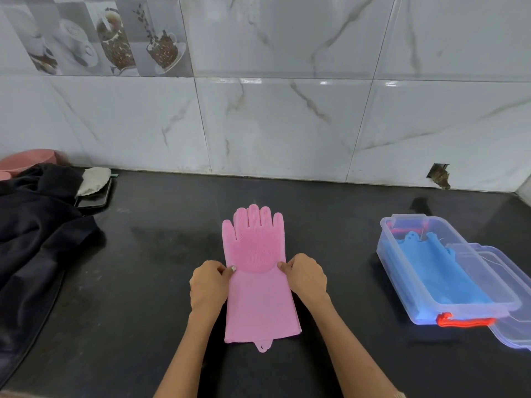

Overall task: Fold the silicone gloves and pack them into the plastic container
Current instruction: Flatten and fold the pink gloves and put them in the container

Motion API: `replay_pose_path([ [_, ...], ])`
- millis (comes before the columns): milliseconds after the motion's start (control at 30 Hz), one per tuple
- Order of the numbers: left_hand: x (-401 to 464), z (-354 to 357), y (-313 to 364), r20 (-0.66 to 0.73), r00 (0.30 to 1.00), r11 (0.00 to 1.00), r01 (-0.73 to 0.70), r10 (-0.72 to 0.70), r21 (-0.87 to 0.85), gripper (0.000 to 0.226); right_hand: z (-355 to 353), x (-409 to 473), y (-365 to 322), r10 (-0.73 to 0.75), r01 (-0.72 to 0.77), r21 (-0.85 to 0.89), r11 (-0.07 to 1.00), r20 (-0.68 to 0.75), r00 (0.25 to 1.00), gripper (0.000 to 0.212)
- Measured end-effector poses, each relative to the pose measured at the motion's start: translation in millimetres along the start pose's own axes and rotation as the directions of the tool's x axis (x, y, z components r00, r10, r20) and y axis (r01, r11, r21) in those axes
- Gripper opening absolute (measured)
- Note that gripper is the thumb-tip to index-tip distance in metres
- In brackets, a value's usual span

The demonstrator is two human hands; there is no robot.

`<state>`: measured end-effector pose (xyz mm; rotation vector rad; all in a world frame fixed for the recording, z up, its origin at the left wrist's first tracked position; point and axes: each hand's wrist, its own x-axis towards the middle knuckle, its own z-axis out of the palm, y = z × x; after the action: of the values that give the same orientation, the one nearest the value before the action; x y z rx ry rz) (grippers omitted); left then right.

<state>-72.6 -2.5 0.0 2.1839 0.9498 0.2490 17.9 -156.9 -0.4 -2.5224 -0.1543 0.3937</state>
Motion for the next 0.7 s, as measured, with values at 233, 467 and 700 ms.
replay_pose_path([
  [233,-4,8,6,0.078,0.997,1.000,-0.012,0.010,0.024,0.020,-10,-2,6,-0.039,0.036,-0.278,0.960,-0.003,0.999,0.045],
  [467,-14,25,16,0.286,0.956,0.995,-0.033,0.059,-0.092,0.018,-42,-14,53,0.097,-0.075,-0.174,0.982,0.121,0.988,0.028],
  [700,-17,30,19,0.221,0.972,0.995,-0.063,0.079,-0.081,0.020,-41,-19,59,0.076,-0.075,-0.018,0.997,0.020,0.997,0.028],
])
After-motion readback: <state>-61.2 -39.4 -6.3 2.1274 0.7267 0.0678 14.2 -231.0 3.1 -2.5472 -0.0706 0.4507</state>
